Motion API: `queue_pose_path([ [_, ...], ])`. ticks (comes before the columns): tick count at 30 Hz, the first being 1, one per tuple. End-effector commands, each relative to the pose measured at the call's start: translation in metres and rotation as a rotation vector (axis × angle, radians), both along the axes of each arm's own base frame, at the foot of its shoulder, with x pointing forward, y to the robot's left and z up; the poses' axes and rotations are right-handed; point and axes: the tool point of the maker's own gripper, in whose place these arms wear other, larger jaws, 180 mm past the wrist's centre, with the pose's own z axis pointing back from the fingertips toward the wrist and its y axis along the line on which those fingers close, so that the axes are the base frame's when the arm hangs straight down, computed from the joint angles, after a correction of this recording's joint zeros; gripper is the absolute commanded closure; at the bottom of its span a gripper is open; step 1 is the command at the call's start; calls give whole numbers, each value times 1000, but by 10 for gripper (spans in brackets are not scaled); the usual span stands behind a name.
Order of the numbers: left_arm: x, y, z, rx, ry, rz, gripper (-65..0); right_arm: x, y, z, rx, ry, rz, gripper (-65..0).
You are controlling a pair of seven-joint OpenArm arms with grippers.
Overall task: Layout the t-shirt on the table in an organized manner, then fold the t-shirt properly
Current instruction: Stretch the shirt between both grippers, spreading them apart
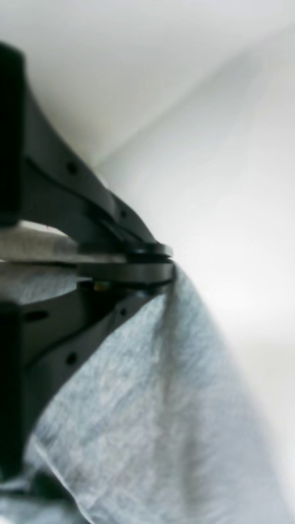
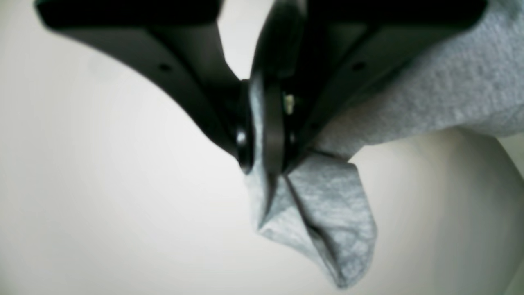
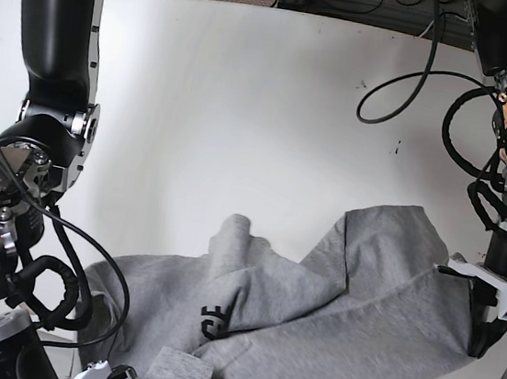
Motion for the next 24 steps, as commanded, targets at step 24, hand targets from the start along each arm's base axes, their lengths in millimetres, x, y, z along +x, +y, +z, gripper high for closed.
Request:
queue_pose_path([
  [24,-15,10,-30,62,119,-9,0,12,-68,-114,119,249,-136,-6],
])
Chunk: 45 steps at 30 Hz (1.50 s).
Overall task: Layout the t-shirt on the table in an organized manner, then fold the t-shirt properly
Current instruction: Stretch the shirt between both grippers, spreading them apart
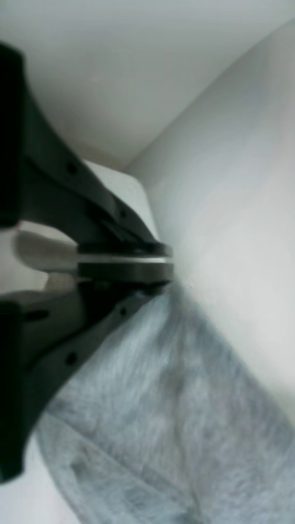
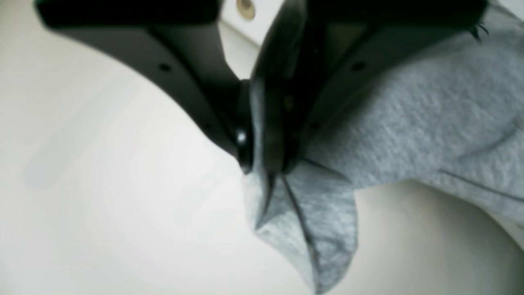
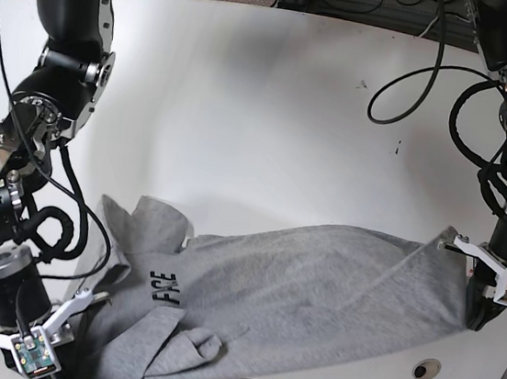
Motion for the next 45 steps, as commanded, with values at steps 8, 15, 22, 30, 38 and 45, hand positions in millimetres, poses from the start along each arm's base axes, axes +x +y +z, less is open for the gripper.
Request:
queue_pose_path([
  [8,-19,0,-28,8,63,-5,0,-13,-27,-63,59,122,-59,-5],
  [15,-39,-9,-68,31,185,-61,0,-34,-29,-126,163,270,-47,-5],
  [22,-59,-18,-102,-12,273,-70,0,-61,-15,-185,226,423,-10,-3],
  [30,-67,-44,-151,-110,390,-104,-42,-83,-4,-224,277,526,-5,-3],
  [38,-57,-78,-188,-211,467,-148,-467,-85,1,-226,302,518,8,-3],
  [45,-32,-94,-211,-329,504,-133,-506,-84,2,-224,306,510,11,-3],
])
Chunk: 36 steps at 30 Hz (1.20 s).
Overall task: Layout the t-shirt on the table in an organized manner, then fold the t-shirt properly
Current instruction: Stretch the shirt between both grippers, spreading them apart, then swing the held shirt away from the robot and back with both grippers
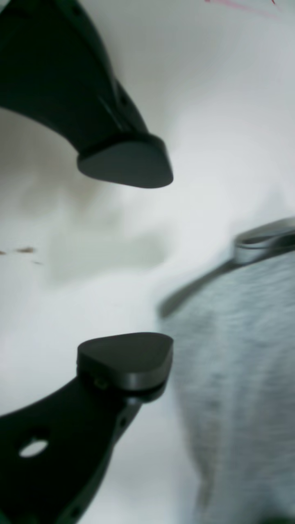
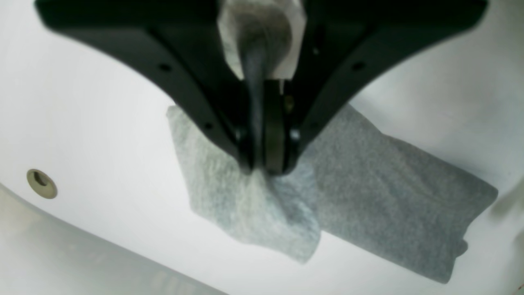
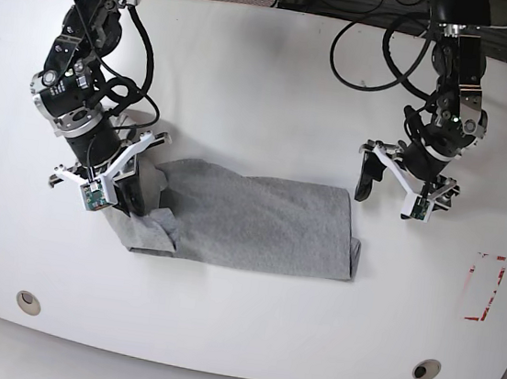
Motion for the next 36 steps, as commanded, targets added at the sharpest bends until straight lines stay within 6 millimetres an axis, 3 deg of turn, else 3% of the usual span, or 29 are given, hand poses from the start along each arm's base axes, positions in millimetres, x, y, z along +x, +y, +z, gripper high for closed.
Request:
queue_pose_path([
  [1,14,-6,4,-47,-23,8,-504,6,0,21,10,-73,4,-3],
  [10,41,-39,-16,-144,32,-6,-483,7,-1,21,11,-73,2,-3],
  [19,45,-79,-36,-145,100,-113,-485,7,0,22,14,-79,3,-3],
  [25,44,-85,-48,-148,138,-125,-474,7,0,22,14,-79,3,-3],
  [30,43,-85,-55,-151,161,-124,-383,7,0,22,14,-79,3,-3],
  [36,38,-85,-69,-153,204,-121,-183,7,0,22,13,-79,5,-3],
])
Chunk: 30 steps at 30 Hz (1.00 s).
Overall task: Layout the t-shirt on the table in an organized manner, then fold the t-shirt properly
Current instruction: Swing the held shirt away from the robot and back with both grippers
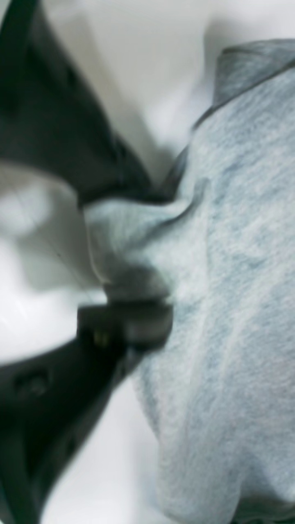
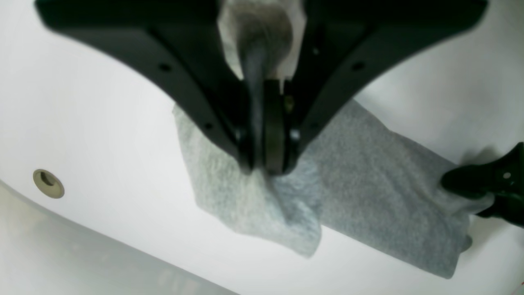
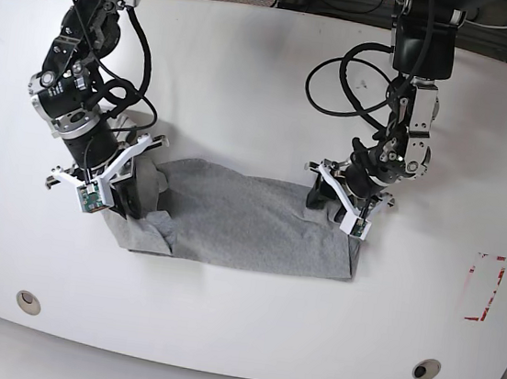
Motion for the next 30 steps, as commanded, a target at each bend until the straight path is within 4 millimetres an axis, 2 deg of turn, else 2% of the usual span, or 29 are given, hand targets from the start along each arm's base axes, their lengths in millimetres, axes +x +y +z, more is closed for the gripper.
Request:
queue_pose_path([
  [1,-1,-1,-6,19,36,-17,-146,5,1,19,14,-69,9,-3],
  [6,-2,2,-11,22,46,-15,-32,5,1,19,14,-69,9,-3],
  [8,1,3,-3,21,24,-10,0,5,1,19,14,-69,9,-3],
  [18,6,20,63,37,-174,35,0,5,1,20,11,-73,10,-3],
  [25,5,42,105,111,-299,31,0,15,0,36,3,-117,9,-3],
  [30,5,67,148,134,-411,111,0,25,-1,54,3,-166,7,-3],
])
